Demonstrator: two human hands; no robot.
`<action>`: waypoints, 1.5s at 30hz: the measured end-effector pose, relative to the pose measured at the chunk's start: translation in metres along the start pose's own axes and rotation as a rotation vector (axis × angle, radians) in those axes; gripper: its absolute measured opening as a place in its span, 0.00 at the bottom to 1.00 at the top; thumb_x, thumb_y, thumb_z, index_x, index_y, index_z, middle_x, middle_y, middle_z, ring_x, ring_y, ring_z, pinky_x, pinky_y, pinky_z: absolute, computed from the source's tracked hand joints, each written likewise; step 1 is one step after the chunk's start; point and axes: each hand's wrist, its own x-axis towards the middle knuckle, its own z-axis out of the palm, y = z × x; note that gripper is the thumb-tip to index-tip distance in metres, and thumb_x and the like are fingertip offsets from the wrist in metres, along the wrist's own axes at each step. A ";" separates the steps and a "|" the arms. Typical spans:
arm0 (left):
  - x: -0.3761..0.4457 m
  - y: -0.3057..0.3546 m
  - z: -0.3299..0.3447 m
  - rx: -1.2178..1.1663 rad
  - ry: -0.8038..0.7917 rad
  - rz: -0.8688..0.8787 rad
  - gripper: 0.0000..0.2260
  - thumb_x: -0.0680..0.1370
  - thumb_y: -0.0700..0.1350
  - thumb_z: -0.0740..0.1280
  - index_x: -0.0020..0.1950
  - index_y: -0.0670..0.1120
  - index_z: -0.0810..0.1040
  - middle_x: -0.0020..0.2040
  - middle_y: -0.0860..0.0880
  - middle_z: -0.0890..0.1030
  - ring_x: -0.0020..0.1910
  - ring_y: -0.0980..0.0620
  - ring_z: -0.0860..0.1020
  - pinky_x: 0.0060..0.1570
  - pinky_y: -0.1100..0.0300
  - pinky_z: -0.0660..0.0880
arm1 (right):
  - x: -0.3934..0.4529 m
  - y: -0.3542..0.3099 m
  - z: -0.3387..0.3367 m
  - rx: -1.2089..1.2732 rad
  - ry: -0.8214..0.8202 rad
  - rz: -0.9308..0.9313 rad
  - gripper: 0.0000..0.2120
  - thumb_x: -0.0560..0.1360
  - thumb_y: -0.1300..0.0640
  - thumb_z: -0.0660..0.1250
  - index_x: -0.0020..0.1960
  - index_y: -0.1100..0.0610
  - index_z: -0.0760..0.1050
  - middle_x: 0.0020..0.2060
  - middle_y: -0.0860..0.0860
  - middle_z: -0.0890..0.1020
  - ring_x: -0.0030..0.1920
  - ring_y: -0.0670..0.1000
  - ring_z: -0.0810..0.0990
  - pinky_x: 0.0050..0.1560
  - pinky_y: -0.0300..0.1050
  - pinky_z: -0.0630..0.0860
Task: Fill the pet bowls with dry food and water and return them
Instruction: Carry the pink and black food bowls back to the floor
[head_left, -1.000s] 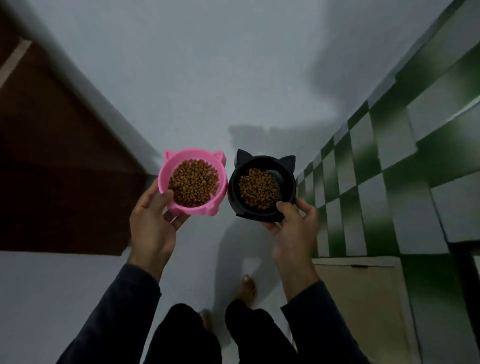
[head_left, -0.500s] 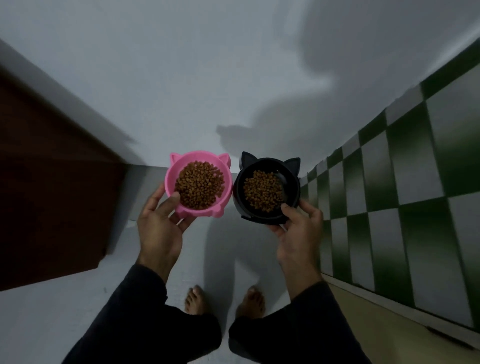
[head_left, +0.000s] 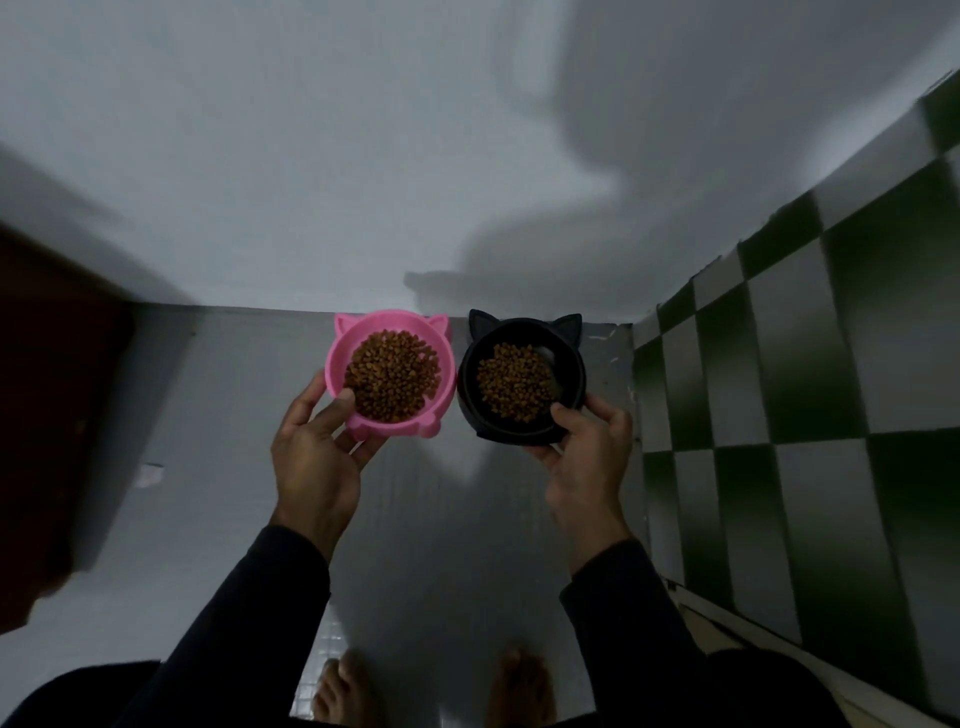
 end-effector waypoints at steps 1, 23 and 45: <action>0.012 -0.011 -0.003 0.002 -0.005 -0.003 0.22 0.80 0.36 0.67 0.73 0.50 0.77 0.66 0.43 0.83 0.59 0.39 0.84 0.57 0.40 0.82 | 0.014 0.011 -0.001 -0.006 0.003 -0.002 0.19 0.75 0.72 0.66 0.62 0.56 0.71 0.60 0.59 0.78 0.57 0.62 0.81 0.41 0.56 0.84; 0.156 -0.135 -0.045 0.007 0.025 -0.047 0.25 0.81 0.36 0.67 0.77 0.51 0.73 0.66 0.43 0.82 0.58 0.40 0.85 0.55 0.44 0.83 | 0.184 0.130 -0.005 -0.025 0.032 0.022 0.18 0.74 0.71 0.68 0.60 0.58 0.71 0.59 0.60 0.78 0.54 0.62 0.82 0.39 0.58 0.84; 0.209 -0.150 -0.084 0.202 0.106 0.075 0.28 0.79 0.37 0.73 0.78 0.45 0.71 0.65 0.38 0.81 0.60 0.43 0.83 0.58 0.46 0.81 | 0.248 0.155 -0.019 -0.384 0.091 -0.075 0.14 0.76 0.64 0.71 0.61 0.59 0.79 0.55 0.56 0.83 0.53 0.56 0.83 0.49 0.55 0.84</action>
